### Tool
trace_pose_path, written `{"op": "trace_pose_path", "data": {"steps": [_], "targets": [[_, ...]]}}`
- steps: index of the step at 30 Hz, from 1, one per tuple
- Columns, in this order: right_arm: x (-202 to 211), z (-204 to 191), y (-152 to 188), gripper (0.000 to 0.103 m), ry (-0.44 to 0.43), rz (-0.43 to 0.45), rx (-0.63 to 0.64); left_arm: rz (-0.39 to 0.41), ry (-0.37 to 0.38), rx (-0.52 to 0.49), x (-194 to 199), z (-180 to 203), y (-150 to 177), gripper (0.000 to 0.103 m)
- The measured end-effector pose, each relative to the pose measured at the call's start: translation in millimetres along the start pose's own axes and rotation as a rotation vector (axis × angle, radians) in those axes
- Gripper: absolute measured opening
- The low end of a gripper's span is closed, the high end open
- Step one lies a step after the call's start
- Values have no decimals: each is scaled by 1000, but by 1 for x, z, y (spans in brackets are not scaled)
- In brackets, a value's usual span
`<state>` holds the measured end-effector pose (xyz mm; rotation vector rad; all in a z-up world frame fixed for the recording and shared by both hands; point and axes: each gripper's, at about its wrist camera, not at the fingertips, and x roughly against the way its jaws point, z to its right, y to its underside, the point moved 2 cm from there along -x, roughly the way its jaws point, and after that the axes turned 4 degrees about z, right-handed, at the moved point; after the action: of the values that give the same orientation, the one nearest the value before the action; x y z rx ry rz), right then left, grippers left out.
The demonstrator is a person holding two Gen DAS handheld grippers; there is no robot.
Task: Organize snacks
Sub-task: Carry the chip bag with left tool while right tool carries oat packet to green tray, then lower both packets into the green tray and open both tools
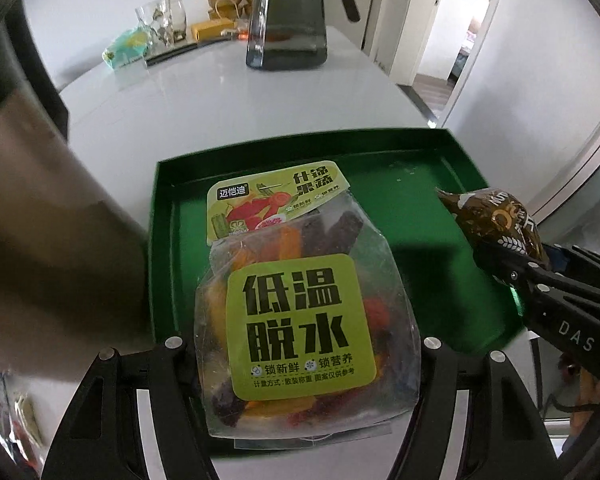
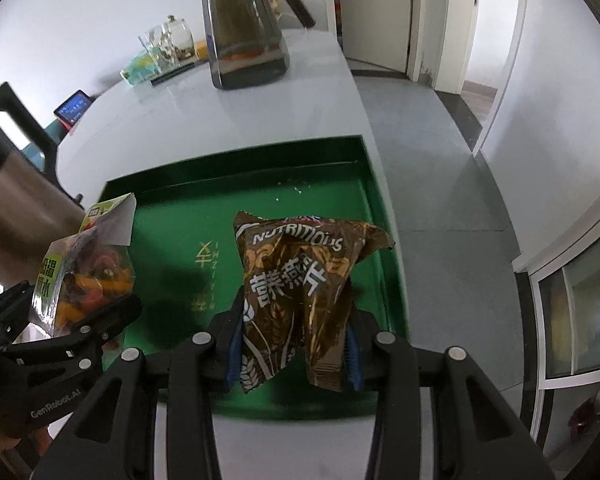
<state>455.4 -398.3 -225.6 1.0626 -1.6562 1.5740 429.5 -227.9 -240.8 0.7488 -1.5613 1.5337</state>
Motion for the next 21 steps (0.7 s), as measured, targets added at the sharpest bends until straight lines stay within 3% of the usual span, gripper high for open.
{"op": "trace_pose_path", "data": {"steps": [6,21], "targets": [[-22,0,-3,43,-6,-29,8,-36,-5,24,-24,-6,-5,62],[-33,3,-1,48,3,-62,10,-62,-48,-2,-34,0,-10,62]]}}
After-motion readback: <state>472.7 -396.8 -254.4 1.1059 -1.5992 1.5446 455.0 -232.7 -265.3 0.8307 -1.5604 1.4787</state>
